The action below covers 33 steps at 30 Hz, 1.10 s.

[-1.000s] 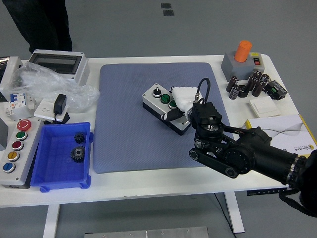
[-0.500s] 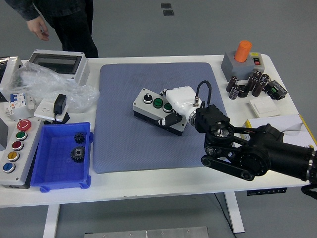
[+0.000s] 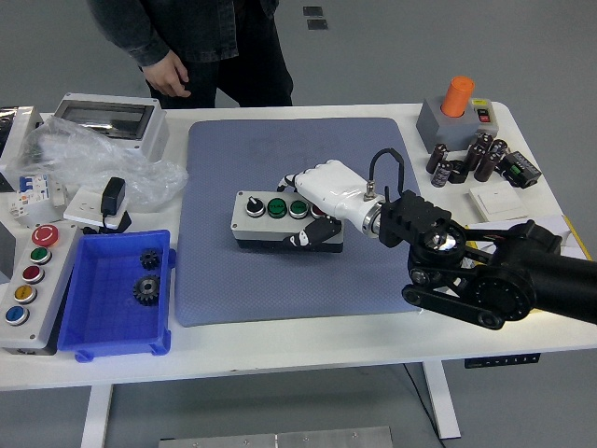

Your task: Pick up the button,place it on the desk,press the button,press the button

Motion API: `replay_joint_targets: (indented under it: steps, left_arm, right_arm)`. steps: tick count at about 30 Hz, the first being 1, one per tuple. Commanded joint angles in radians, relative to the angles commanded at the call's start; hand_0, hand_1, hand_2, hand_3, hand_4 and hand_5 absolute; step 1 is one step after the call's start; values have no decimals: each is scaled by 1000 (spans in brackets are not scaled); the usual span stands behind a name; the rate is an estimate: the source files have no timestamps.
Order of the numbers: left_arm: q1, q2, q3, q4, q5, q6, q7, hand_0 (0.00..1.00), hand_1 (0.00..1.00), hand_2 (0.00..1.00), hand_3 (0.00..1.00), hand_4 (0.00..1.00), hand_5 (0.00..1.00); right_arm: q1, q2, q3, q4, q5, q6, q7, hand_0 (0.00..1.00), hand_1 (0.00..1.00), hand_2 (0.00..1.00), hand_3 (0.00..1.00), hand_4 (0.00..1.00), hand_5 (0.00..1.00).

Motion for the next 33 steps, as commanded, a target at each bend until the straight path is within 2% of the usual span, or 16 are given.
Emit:
replay_joint_targets:
  steps: [2,14,25,26,31,32,33]
  left_arm:
    - [-1,0,1,0,0,0,0,616,645,608,633,640,366]
    - [-3,-1,4,0,0,0,0,616,645,609,633,635,381]
    - [-6,-2,5,0,3,-2,1,616,645,609,634,633,387]
    - [-6,-2,5,0,3,-2,2,615,645,609,633,632,390]
    - [-6,-3,8,0,2,-3,3,615,645,609,633,632,390]
    - [-6,-3,8,0,2,-3,3,615,645,609,634,631,391]
    - [-6,-3,8,0,2,-3,3,615,645,609,634,631,391]
  right_arm:
    - [0,-2,-6,-4,-2,-4,11,508,561,491,350,540,2]
    - [-15,5,-31,-31,-45,-38,93,529,588,513,353,546,2]
    - [-15,6,-25,-42,-47,-4,80,547,613,544,357,534,2]
    - [-16,7,-26,-46,-44,-2,78,580,647,633,364,491,2]
    - [-20,11,-27,-63,-43,6,71,580,647,633,364,491,2]
    - [-20,11,-27,-64,-45,7,70,590,658,690,369,474,2]
    - [-21,11,-26,-65,-47,7,69,590,658,690,369,474,2]
